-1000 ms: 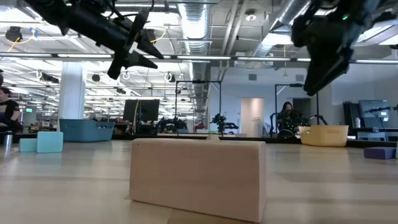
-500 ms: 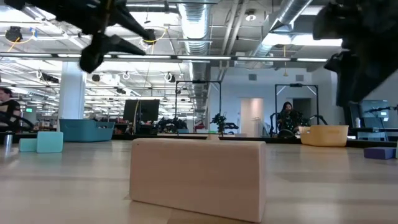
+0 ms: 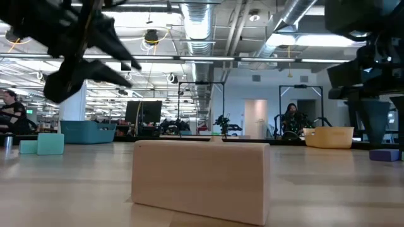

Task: Sort & place blocks by color
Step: Put the right blue block into the yellow bin

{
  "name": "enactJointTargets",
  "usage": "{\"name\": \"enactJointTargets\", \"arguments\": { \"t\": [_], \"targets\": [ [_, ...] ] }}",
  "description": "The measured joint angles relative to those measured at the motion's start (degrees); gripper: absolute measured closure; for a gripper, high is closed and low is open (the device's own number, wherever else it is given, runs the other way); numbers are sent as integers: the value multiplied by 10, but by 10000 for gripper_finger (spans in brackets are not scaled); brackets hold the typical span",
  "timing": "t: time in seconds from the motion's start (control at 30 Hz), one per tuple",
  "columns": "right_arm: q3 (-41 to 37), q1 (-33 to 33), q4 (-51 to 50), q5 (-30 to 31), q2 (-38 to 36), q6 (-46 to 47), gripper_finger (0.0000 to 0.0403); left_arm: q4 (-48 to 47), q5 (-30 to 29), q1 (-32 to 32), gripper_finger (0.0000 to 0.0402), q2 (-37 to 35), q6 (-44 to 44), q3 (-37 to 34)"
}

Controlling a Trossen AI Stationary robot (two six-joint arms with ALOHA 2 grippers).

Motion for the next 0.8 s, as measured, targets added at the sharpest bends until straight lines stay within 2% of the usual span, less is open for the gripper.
{"name": "enactJointTargets", "arguments": {
  "t": [0.13,0.27,0.57,0.63,0.8],
  "targets": [
    [-3,-33,2,5,-8,-33,198,7,29,4,267,37,8,11],
    [-34,-57,22,-11,-27,-69,198,4,64,10,267,54,57,32],
    [-50,-85,54,-54,-35,-104,198,-3,62,10,267,55,211,64],
    [-49,-87,54,-55,-35,-95,198,-4,61,14,267,55,226,64],
    [-11,-107,17,-54,-53,0,198,-17,61,33,267,55,229,64]
  ]
}}
